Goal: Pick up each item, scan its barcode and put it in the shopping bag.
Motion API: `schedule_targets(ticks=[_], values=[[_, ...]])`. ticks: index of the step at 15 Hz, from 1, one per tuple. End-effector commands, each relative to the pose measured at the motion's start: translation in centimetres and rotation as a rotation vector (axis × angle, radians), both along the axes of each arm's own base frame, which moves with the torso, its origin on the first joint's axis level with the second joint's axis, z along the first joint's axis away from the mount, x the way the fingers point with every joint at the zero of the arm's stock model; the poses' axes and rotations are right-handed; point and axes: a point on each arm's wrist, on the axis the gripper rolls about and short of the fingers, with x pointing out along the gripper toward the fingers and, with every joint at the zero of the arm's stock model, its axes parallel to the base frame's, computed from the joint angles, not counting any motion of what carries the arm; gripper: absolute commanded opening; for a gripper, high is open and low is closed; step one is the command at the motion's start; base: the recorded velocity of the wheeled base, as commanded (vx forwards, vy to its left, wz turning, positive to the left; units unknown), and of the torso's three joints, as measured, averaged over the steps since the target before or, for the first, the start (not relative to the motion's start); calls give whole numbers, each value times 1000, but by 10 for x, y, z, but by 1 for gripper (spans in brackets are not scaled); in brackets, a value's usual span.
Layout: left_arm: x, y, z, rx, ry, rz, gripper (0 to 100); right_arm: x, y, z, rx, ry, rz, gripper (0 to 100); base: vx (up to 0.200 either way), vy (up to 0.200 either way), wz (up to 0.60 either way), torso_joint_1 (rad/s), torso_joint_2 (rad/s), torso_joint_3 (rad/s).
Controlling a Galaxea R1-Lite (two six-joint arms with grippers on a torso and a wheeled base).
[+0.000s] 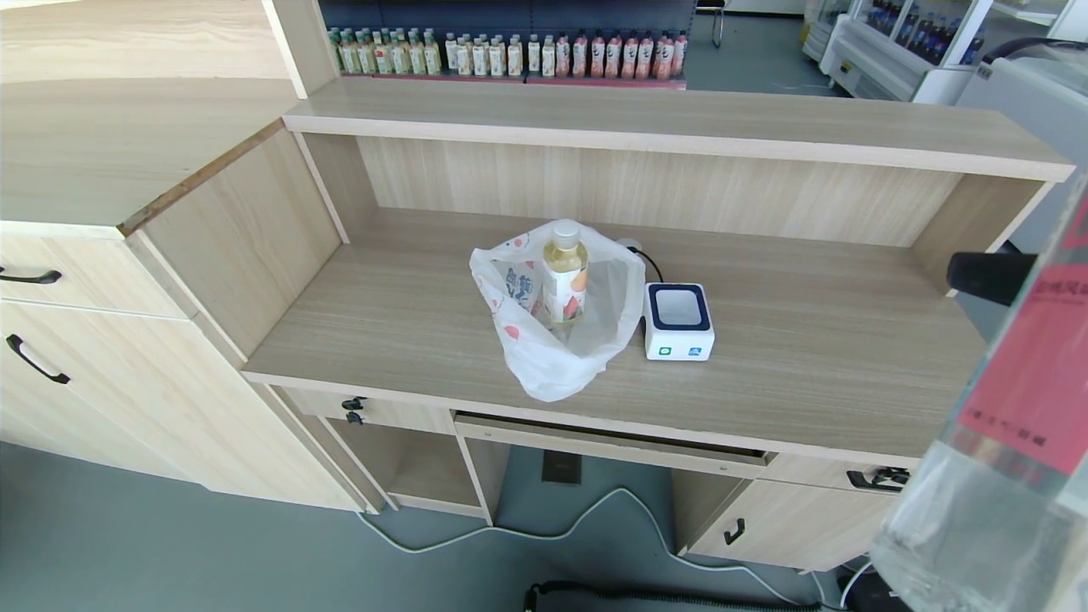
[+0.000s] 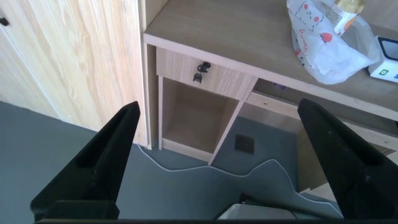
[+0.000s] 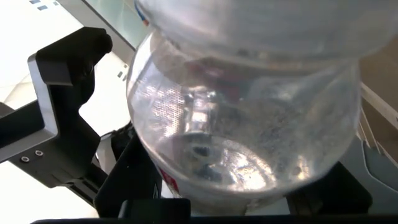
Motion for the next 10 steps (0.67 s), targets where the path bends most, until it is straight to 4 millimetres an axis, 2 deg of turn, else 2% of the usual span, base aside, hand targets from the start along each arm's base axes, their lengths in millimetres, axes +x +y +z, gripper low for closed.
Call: schedule_targets(ticks=[1,6,8,10], values=[[0,0,0,0,-1,1,100,1,1,-1,-3,5,3,0,0,0,0,0,0,0],[0,0,0,0,-1,1,100,6,-1,-4,-10,-3,-33,0,0,0,0,0,0,0],[0,0,0,0,-1,1,100,31,-17,-19,-73,-97,-216,0,0,0,0,0,0,0],[0,0,0,0,-1,1,100,63,-54,-41,-189,-195,-474,0,0,0,0,0,0,0]])
